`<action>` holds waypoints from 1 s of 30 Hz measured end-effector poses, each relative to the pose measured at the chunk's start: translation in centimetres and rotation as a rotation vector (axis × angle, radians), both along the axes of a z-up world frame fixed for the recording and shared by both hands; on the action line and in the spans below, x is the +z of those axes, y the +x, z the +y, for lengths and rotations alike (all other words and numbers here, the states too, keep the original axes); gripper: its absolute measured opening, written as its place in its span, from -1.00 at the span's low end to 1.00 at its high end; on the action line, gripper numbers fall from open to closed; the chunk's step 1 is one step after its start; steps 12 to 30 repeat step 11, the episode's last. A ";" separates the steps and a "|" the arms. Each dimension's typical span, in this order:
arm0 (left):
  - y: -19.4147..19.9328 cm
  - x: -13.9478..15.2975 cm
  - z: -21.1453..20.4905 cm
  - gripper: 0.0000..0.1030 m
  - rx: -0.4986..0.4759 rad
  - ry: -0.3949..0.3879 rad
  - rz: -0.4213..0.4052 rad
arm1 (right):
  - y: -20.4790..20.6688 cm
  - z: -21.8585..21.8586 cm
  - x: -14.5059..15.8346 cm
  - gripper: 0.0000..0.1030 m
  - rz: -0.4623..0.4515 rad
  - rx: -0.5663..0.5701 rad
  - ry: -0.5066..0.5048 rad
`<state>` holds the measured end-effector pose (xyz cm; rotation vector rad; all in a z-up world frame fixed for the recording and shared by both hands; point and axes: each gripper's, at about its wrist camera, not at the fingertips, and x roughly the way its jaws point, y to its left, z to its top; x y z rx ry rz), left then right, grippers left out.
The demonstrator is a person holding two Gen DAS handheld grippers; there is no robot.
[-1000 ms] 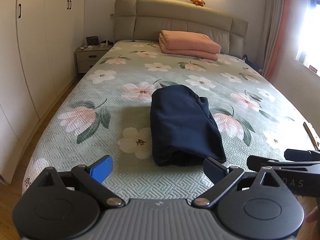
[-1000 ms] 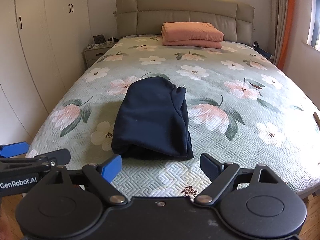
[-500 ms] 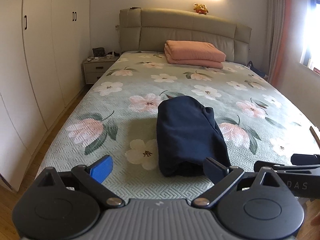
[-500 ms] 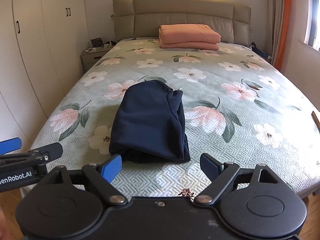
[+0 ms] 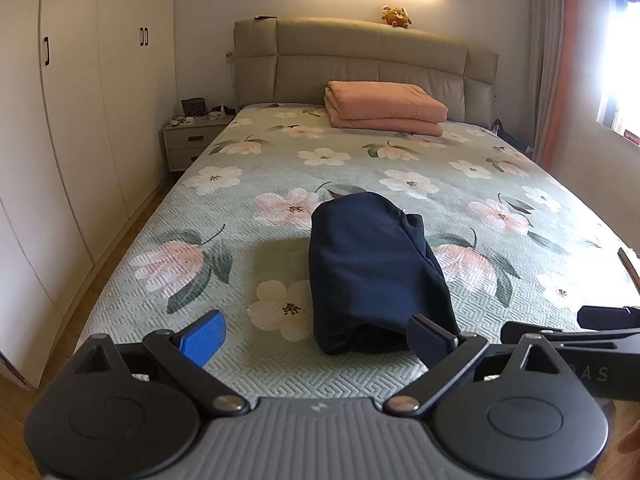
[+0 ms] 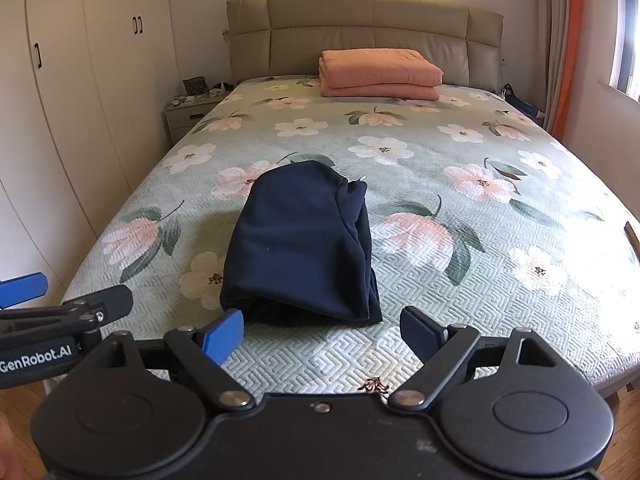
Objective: Fold large clothes
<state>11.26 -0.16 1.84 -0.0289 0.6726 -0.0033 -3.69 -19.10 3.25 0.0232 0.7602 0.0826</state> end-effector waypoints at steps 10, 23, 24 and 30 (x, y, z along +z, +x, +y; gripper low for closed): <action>0.0 -0.1 0.2 0.86 -0.022 0.044 -0.062 | 0.1 -0.6 -0.2 0.96 0.006 -0.006 0.004; 0.1 0.0 0.3 0.87 -0.022 0.046 -0.060 | 0.1 -0.6 -0.2 0.96 0.006 -0.008 0.005; 0.1 0.0 0.3 0.87 -0.022 0.046 -0.060 | 0.1 -0.6 -0.2 0.96 0.006 -0.008 0.005; 0.1 0.0 0.3 0.87 -0.022 0.046 -0.060 | 0.1 -0.6 -0.2 0.96 0.006 -0.008 0.005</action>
